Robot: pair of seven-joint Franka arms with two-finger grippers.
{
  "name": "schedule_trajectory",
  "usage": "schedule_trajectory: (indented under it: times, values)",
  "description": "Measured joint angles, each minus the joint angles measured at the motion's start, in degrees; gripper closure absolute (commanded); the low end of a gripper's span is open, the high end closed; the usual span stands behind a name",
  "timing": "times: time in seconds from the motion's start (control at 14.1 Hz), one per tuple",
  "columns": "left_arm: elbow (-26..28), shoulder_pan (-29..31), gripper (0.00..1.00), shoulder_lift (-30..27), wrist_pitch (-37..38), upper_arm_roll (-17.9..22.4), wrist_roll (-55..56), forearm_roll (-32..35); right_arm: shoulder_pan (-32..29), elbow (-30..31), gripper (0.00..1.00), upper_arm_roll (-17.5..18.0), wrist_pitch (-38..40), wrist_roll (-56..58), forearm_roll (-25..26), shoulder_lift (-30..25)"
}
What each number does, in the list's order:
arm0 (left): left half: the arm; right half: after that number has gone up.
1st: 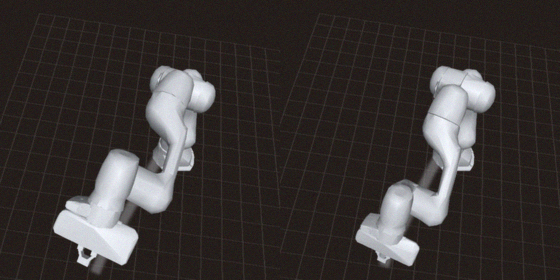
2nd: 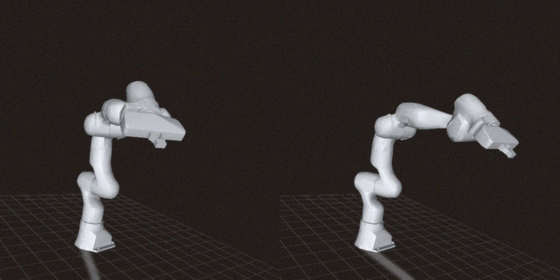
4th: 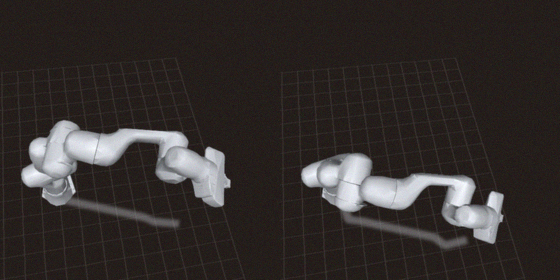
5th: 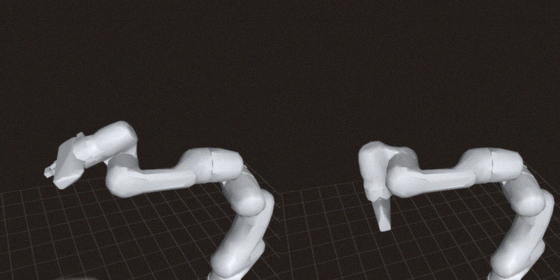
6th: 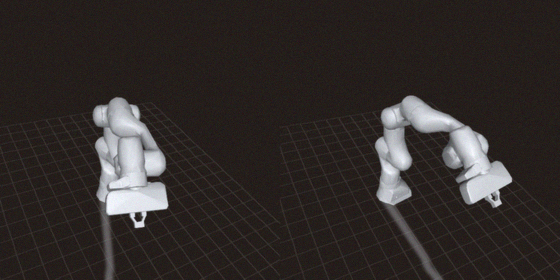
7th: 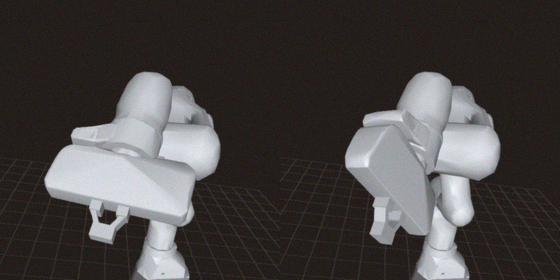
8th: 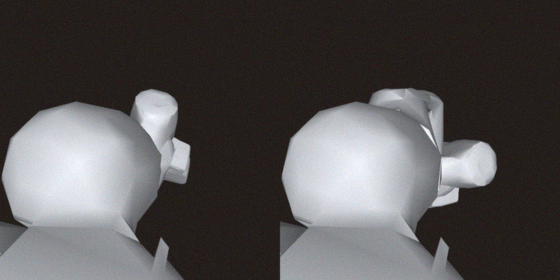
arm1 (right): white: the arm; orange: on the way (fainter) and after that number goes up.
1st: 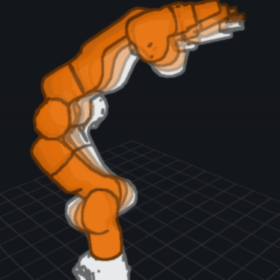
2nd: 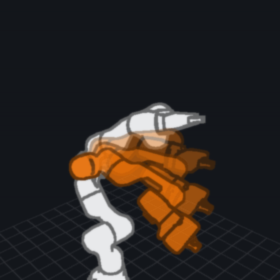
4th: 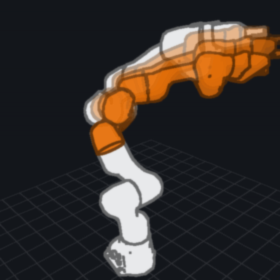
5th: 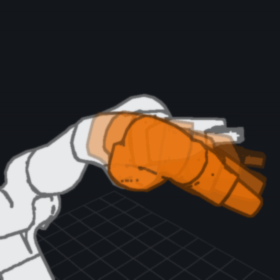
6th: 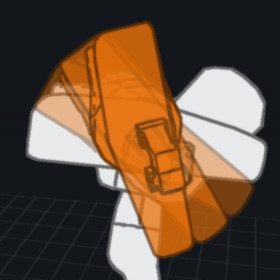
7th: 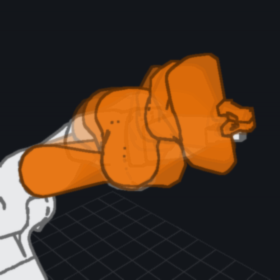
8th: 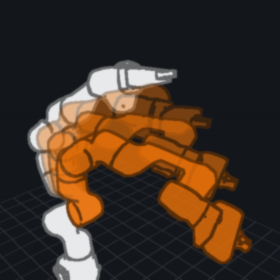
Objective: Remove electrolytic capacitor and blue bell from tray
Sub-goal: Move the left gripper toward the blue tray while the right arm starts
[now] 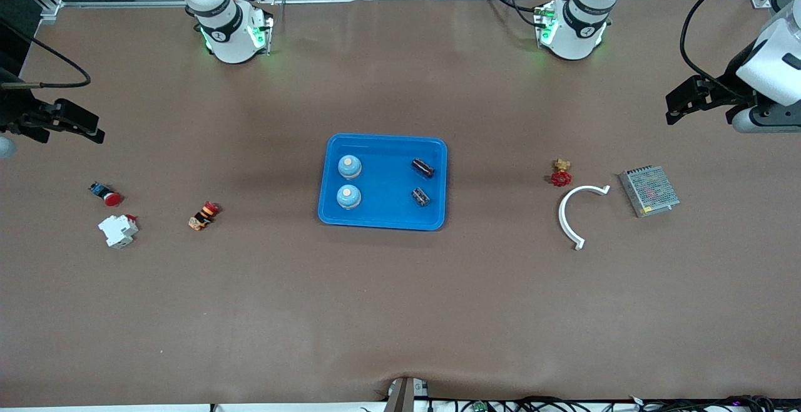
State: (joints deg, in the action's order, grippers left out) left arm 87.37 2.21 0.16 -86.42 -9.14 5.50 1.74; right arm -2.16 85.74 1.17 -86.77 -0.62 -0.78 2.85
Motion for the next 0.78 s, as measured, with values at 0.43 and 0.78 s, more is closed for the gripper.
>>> schedule_trajectory:
  times: [0.43,0.78]
  values:
    - [0.1,-0.4,0.00,0.8,0.0,-0.1,0.0,0.0,-0.1,0.0,0.00,0.0,0.0,0.0,0.0,0.0]
    - [0.3,-2.1,0.00,5.6,-1.5,-1.8,1.7,0.0,-0.1,0.0,0.00,-0.1,0.0,0.1,0.0,0.0]
